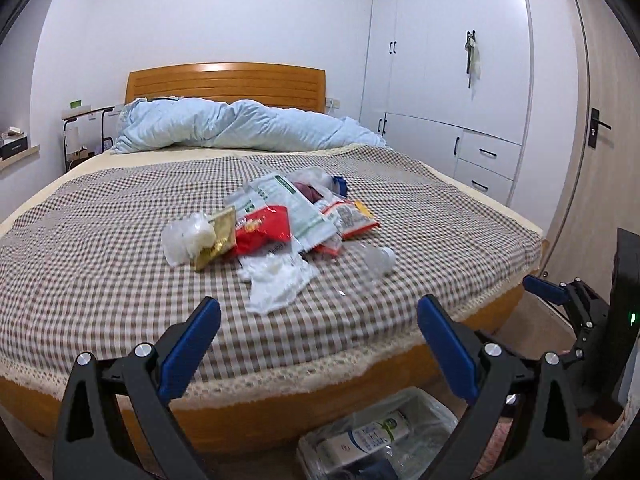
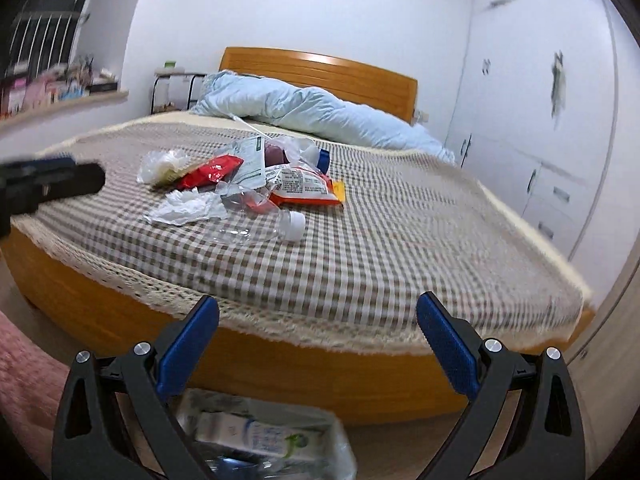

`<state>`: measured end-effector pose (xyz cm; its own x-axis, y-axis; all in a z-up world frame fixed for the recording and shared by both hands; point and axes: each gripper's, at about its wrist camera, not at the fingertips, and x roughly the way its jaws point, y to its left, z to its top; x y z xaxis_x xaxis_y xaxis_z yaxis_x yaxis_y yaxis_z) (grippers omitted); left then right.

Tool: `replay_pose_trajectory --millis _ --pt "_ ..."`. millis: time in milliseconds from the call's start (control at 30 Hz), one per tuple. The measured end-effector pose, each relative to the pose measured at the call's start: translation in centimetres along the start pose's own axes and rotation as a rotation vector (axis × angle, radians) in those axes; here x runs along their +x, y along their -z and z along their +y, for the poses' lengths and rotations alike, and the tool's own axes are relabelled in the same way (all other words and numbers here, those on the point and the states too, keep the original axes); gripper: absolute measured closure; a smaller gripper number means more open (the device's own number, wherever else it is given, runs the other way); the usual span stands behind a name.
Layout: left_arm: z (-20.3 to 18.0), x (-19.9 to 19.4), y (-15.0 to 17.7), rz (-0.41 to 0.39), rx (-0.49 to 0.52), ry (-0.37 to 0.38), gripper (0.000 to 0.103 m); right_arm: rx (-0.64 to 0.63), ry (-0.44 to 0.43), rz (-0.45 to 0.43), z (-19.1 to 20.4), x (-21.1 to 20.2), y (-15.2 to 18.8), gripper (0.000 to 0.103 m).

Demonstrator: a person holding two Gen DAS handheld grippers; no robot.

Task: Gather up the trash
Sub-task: 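Grasp the clear cut plastic bottle on the bed with the right tool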

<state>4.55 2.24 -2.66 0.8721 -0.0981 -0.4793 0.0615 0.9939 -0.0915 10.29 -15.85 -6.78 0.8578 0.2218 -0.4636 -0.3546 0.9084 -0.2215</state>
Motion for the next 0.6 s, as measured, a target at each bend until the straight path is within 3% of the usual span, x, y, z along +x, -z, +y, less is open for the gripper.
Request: replay_pose_trajectory --millis 200,333,467,600 --pt "1.1 2.0 -2.3 -0.021 0.01 -0.004 0.008 -0.097 0.03 -0.004 2.0 2.2 -1.2 0.008" --pt "2.2 3.3 -2.6 -0.029 0.014 0.006 0.008 -0.233 0.112 -0.036 4.2 3.8 -1.9 0.008" --pt "4.0 4.8 -2.1 0.018 -0.025 0.021 0.008 -0.325 0.123 -0.059 5.7 5.6 -3.1 0.008" --pt "5.0 6.2 -2.3 0.084 -0.028 0.004 0.008 -0.357 0.082 -0.043 6.6 8.1 -4.0 0.008"
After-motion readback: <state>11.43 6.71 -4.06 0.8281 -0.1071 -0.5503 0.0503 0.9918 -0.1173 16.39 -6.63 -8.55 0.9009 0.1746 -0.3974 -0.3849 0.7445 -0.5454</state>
